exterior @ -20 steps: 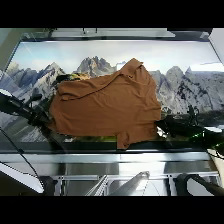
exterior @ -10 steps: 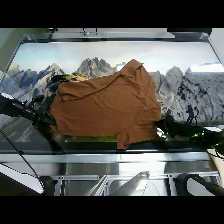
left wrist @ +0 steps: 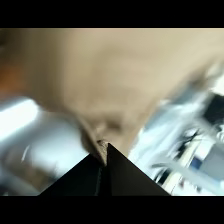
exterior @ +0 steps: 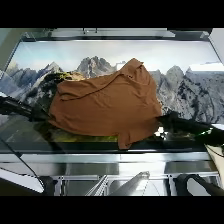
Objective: Fold the shirts.
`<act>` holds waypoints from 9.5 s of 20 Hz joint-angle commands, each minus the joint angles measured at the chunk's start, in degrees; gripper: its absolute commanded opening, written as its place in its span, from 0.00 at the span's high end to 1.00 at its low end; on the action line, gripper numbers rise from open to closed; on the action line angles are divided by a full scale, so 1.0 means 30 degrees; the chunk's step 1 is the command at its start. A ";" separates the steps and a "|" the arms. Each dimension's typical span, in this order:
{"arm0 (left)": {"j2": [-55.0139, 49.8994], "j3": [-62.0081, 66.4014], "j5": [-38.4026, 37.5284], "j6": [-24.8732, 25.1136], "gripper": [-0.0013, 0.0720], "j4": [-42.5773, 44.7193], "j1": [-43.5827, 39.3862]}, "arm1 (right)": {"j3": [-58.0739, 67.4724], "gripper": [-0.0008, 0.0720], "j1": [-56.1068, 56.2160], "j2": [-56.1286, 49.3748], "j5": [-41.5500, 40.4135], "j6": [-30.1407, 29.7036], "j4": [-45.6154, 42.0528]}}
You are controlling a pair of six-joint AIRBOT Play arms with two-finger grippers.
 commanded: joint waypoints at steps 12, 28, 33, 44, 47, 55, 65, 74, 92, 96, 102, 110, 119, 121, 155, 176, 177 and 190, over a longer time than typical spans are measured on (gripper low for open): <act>2.3897 0.0029 0.9056 0.1275 0.95 -2.1478 0.9362 | 2.1726 0.97 -0.7679 0.8837 -0.0678 -0.0189 0.3111; 0.2499 0.2521 1.2670 0.2339 0.95 -0.6011 -0.4634 | 1.3566 0.97 0.1180 -0.9734 -0.2783 -0.3162 0.2506; -0.1727 0.5996 1.2764 0.2011 0.96 -0.5960 -0.4517 | 1.6815 0.97 0.0991 -1.4673 -0.2463 -0.3854 0.3971; -0.4466 0.7519 1.3114 0.1166 0.96 -0.3730 -0.4998 | 1.8418 0.97 0.0372 -1.5781 -0.1821 -0.3541 -0.0153; -0.4481 0.7512 1.3187 0.0736 0.96 -0.1938 -0.5348 | 1.8404 0.97 0.0379 -1.5788 -0.2310 -0.2324 -0.2965; -0.4488 0.7497 1.3559 0.0444 0.96 -0.0576 -0.6725 | 1.8389 0.97 0.0721 -1.6378 -0.4095 -0.2229 -0.3789; -0.1894 0.7519 0.7053 -0.4379 0.03 0.3206 -0.4852 | 1.8491 0.51 -0.0933 -1.2917 0.0270 -0.0911 -0.3883; 0.2025 -0.2812 0.6659 -0.4816 0.04 0.4495 -0.2849 | 1.0491 0.97 -0.2375 -0.4605 0.4823 0.1180 -0.4626; -0.0670 -0.2798 0.4138 -0.2907 0.97 0.2353 -0.6739 | -0.1654 0.44 -0.2732 0.2871 0.1639 1.0746 -1.2575; -0.0670 -0.2798 0.3912 -0.2914 0.97 0.2331 -0.6127 | -0.3534 0.45 -0.2732 0.0430 -0.0306 0.8233 -1.0076; -0.0670 -0.2790 0.4080 -0.2718 0.97 0.0823 -0.5938 | -0.3526 0.51 -0.2732 -0.3198 -0.0510 0.0328 -0.1858; 0.0852 -0.0102 0.3016 -0.2922 0.97 0.0138 -0.4546 | 0.2346 0.97 -0.2732 -0.3978 0.2375 -0.1027 -0.0648; -0.1027 0.7635 0.5632 -0.3468 0.95 -0.1100 -0.4918 | 1.3544 0.97 0.0758 -1.0032 -0.2382 0.0036 -0.1064; -0.2820 0.9828 0.6178 -0.3475 0.95 -0.0962 -0.5727 | 1.5482 0.97 0.1610 -1.2014 -0.3504 0.0044 -0.1064; -0.5362 1.2983 0.7023 -0.3249 0.04 -0.0656 -0.6419 | 2.1464 0.05 0.1989 -1.9970 0.1770 0.3592 -0.3956; -0.8517 1.3202 1.9628 -0.6339 0.96 -0.1195 -2.0327 | 2.8028 0.97 0.3453 -1.5526 0.8786 0.7067 -0.3337; -0.8488 1.3682 1.9030 -0.6339 0.96 -0.1202 -2.0196 | 2.8028 0.97 0.3636 -1.5526 0.8714 0.7074 -0.3198; 0.9238 0.8204 0.9165 -0.5661 0.96 -0.1115 -0.7723 | 2.8072 0.60 1.9839 -2.1194 -1.7405 0.5843 -0.1217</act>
